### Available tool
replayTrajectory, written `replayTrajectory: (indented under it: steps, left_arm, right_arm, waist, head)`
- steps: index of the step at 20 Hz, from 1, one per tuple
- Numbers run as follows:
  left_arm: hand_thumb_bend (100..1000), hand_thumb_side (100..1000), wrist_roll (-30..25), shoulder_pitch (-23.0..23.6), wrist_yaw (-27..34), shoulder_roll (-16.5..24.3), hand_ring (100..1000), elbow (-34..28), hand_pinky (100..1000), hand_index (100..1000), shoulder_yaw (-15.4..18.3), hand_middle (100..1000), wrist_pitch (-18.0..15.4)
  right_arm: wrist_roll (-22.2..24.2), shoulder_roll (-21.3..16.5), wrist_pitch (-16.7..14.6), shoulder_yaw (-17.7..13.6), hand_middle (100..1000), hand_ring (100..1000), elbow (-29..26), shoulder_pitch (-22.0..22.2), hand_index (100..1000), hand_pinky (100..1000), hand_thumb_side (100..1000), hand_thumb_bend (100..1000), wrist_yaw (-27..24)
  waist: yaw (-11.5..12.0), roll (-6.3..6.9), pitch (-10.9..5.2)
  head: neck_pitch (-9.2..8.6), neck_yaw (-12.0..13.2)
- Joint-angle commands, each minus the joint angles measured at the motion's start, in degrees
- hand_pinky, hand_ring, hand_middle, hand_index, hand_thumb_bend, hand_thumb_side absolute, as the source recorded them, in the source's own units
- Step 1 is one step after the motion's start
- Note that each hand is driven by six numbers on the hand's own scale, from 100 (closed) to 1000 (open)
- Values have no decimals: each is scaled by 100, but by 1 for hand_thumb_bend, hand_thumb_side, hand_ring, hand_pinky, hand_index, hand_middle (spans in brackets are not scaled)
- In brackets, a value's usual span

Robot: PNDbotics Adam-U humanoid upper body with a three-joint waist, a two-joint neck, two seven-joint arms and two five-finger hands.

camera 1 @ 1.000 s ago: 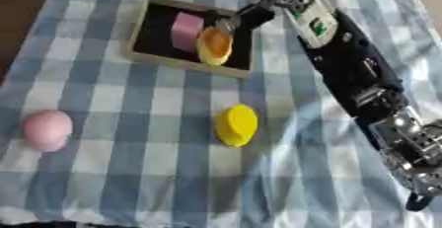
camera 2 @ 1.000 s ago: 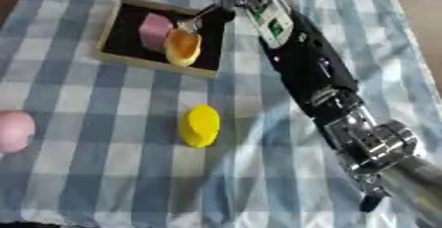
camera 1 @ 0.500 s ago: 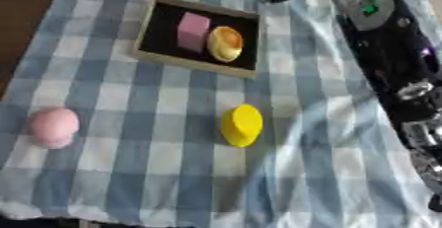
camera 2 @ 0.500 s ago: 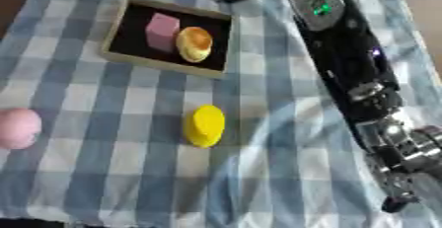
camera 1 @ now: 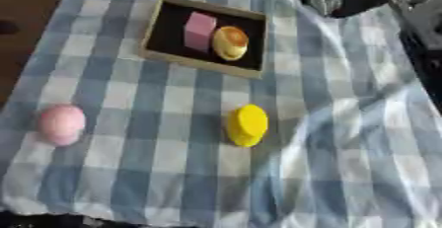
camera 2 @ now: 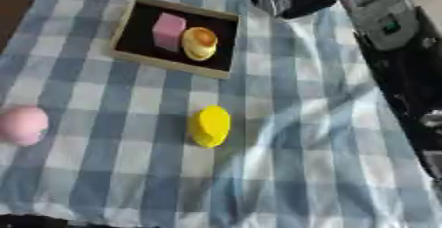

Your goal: Pick up objects on the table and place them in the box.

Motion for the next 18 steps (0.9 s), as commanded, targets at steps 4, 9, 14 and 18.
replayTrajectory:
  steps: [4,9,14,18]
  left_arm:
    - [100,572,68,-1,-63,136,964,-116,798,843,72,827,-31]
    - [100,573,79,10,-74,137,965,-116,798,843,84,827,-43]
    - [100,573,90,33,-98,153,966,-116,799,843,98,828,-47]
    - [100,573,75,57,-110,158,968,-116,799,843,98,829,-32]
  right_arm:
    - [1503,-156,-1267,-88,644,1000,-866,575,980,953,198,100,-53]
    - [1680,-32,-1267,-38,754,1000,-1556,1264,985,970,199,100,350]
    - [1869,160,-1220,155,783,1000,-1909,1582,996,998,201,100,780]
    - [2042,304,-1252,343,863,1000,-1921,1638,1000,1000,205,100,1084]
  waist:
    - [-8,47,-138]
    - [35,62,-146]
    - [45,66,-143]
    - [44,75,-132]
  head:
    - [22,41]
    - [22,10]
    - [22,-1]
    - [22,0]
